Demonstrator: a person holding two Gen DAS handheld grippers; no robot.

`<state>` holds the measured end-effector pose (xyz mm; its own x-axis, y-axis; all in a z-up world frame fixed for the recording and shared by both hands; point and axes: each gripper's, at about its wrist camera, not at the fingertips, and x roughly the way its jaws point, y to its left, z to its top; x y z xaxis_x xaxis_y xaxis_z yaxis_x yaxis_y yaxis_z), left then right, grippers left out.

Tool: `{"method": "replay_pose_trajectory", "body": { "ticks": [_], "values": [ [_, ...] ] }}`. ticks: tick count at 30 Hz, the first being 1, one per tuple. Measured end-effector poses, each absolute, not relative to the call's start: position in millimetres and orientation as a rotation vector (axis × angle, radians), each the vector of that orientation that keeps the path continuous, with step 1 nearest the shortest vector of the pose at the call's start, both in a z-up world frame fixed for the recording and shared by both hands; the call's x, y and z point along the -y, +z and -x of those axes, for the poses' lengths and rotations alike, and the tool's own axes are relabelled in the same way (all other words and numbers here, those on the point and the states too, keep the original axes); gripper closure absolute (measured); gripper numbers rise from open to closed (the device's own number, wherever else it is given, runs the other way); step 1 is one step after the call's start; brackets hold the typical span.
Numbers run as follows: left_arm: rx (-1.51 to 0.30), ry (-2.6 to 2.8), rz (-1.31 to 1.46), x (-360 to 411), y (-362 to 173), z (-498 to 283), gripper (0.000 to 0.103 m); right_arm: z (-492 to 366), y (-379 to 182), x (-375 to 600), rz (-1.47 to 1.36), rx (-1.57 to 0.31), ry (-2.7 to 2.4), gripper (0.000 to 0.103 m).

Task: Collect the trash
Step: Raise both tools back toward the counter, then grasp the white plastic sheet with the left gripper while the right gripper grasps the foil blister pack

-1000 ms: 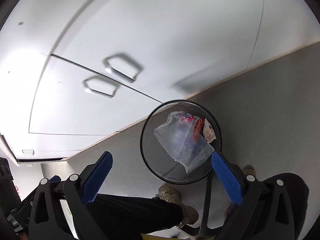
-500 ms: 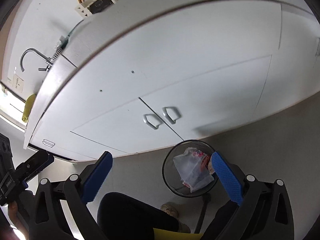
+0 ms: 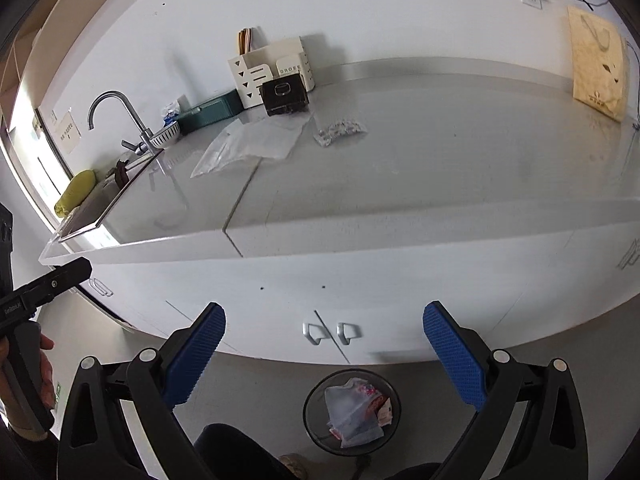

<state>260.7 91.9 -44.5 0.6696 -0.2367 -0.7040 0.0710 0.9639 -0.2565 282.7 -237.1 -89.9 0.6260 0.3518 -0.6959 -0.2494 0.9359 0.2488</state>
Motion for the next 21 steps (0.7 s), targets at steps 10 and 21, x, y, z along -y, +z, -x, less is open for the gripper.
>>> {"method": "replay_pose_trajectory", "body": {
  "ticks": [10, 21],
  "values": [
    [-0.919, -0.232, 0.219, -106, -32, -371, 0.004, -385, -65, 205, 0.008, -0.846, 0.361, 0.003],
    [-1.091, -0.256, 0.212, -92, -56, -529, 0.004, -530, -80, 181, 0.055, -0.978, 0.368, 0.003]
  ]
}}
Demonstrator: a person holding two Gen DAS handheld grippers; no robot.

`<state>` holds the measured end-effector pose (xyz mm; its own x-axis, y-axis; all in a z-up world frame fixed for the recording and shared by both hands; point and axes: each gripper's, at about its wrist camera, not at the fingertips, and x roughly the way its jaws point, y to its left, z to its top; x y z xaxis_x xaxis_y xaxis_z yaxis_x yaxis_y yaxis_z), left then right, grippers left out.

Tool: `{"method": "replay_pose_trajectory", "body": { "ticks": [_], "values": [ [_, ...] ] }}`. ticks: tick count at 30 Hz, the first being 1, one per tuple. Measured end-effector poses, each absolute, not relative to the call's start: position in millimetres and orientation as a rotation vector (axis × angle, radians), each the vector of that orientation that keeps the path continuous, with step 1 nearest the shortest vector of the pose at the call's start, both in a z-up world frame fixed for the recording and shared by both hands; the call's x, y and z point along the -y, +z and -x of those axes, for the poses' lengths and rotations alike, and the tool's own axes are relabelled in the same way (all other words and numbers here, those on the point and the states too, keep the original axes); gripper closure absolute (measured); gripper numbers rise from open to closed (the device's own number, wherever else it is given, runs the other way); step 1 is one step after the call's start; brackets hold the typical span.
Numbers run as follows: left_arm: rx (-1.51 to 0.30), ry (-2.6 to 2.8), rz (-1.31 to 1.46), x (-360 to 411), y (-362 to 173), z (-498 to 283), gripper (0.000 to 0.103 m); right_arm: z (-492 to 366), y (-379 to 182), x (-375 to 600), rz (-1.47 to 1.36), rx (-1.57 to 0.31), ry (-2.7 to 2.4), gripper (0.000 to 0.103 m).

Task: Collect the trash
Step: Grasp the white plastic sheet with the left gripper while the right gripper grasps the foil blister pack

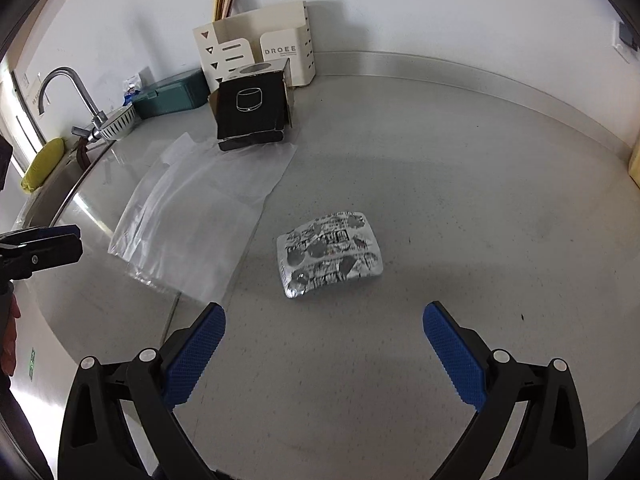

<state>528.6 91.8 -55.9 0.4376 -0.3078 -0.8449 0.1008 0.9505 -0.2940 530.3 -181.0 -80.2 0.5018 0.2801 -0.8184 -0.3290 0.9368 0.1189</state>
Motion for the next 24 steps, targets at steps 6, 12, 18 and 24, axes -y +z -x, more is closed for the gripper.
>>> {"method": "replay_pose_trajectory", "body": {
  "ticks": [6, 12, 18, 24],
  "values": [
    [-1.203, -0.253, 0.189, -74, -84, -582, 0.004, -570, -94, 171, 0.063, -1.024, 0.392, 0.003],
    [-1.240, -0.232, 0.195, -71, -102, -612, 0.004, -581, -104, 163, 0.103, -1.046, 0.389, 0.003],
    [-1.240, -0.219, 0.215, -80, -111, -623, 0.025, -590, -107, 166, 0.083, -1.055, 0.393, 0.003],
    [-1.228, -0.223, 0.210, -86, -110, -621, 0.069, -591, -106, 164, 0.088, -1.050, 0.392, 0.003]
  ]
}}
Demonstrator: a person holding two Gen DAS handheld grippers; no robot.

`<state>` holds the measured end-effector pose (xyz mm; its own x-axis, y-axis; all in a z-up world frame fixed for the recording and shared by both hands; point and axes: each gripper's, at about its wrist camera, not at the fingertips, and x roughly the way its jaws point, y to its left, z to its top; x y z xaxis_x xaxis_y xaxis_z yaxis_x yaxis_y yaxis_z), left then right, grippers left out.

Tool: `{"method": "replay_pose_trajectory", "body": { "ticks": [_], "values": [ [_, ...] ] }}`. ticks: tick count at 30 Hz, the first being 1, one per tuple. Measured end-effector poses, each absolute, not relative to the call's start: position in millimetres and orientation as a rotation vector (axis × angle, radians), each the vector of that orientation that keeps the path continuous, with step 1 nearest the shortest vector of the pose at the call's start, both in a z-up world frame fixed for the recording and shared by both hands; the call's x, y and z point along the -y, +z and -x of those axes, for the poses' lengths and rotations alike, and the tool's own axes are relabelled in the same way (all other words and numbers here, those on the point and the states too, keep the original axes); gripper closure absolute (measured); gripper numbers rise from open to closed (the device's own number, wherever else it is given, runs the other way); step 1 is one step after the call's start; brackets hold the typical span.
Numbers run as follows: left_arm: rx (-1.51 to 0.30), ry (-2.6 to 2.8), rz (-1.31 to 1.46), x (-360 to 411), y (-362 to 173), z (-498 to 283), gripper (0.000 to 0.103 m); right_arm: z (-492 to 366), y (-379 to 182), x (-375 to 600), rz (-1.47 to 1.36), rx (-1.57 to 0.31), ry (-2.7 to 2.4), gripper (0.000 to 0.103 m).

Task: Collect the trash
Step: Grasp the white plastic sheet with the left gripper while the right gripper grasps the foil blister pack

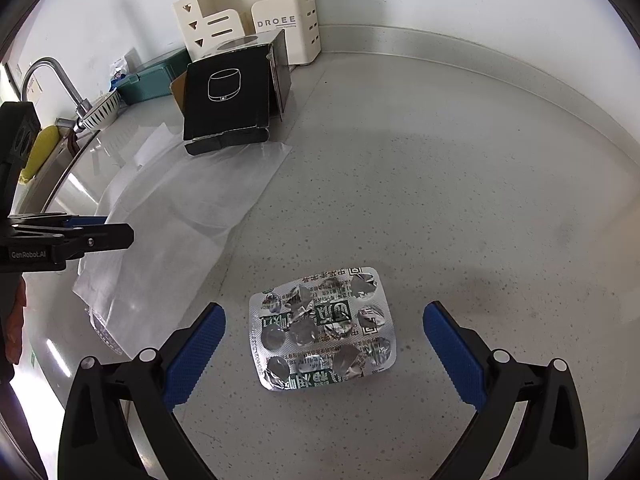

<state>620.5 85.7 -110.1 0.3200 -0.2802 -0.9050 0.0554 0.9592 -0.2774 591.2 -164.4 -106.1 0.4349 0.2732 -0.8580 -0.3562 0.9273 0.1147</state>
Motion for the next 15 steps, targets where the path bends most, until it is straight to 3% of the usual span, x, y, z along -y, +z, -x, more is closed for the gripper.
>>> {"method": "replay_pose_trajectory", "body": {
  "ticks": [1, 2, 6, 15],
  "values": [
    [-1.235, -0.231, 0.232, -88, -111, -621, 0.086, -591, -106, 165, 0.086, -1.048, 0.390, 0.003],
    [-1.230, -0.239, 0.244, -92, -111, -621, 0.090, -592, -105, 165, 0.086, -1.045, 0.390, 0.003],
    [-1.186, -0.258, 0.274, -103, -105, -612, 0.096, -592, -104, 163, 0.101, -1.045, 0.390, 0.003],
    [-1.085, -0.309, 0.292, -124, -62, -570, 0.097, -600, -106, 159, 0.096, -1.064, 0.391, 0.003]
  ]
}}
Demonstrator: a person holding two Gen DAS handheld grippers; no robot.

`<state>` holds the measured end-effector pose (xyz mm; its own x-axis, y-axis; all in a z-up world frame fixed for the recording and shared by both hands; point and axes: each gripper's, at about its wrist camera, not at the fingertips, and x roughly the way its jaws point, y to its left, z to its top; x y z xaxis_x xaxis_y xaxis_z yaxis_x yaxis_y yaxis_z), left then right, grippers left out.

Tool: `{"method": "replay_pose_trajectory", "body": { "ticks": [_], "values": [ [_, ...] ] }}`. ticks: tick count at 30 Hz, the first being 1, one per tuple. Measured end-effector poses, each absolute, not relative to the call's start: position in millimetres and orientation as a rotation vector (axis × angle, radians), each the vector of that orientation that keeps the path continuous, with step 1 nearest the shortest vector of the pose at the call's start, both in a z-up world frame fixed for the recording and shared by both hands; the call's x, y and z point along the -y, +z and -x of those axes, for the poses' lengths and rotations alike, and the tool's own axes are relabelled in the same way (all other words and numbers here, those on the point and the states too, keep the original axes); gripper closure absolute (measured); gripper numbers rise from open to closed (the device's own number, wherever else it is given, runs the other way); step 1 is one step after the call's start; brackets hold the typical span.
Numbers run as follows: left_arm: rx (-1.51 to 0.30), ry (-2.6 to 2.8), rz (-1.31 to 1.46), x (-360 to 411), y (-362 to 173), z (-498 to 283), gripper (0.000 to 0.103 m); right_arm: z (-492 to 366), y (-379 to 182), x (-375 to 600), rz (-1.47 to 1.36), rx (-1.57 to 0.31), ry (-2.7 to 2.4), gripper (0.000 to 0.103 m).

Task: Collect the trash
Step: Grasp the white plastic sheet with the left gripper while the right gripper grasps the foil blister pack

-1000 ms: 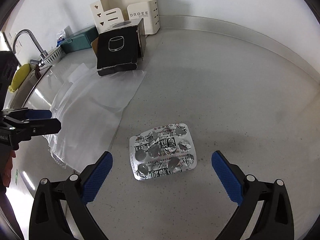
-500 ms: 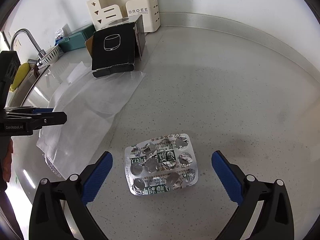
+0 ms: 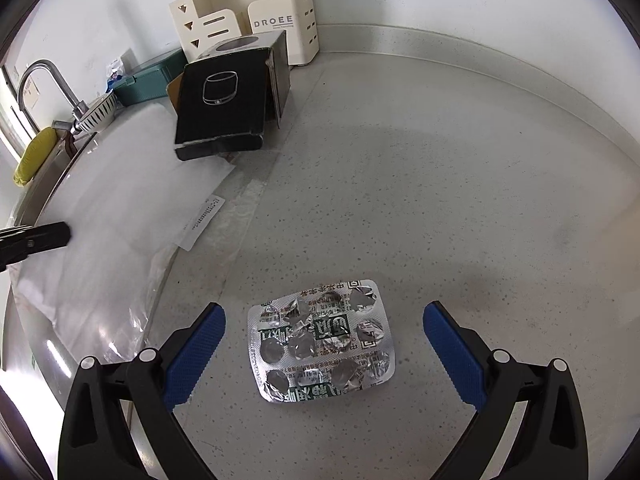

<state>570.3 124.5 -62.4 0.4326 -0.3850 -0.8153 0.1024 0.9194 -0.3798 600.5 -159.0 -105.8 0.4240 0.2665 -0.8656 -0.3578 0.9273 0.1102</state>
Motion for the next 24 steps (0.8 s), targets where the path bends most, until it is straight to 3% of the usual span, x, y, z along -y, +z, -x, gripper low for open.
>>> {"method": "replay_pose_trajectory", "body": {
  "ticks": [13, 15, 19, 24],
  "values": [
    [-0.912, -0.357, 0.357, -161, 2, -518, 0.097, -604, -116, 152, 0.147, -1.102, 0.380, 0.004],
    [-0.894, -0.361, 0.362, -167, 10, -510, 0.097, -603, -117, 153, 0.155, -1.098, 0.377, 0.007],
    [-0.869, -0.346, 0.368, -174, 20, -502, 0.097, -599, -114, 156, 0.180, -1.088, 0.365, 0.026],
    [-0.864, -0.342, 0.374, -180, 22, -496, 0.097, -594, -113, 157, 0.195, -1.096, 0.373, 0.029]
  ]
}}
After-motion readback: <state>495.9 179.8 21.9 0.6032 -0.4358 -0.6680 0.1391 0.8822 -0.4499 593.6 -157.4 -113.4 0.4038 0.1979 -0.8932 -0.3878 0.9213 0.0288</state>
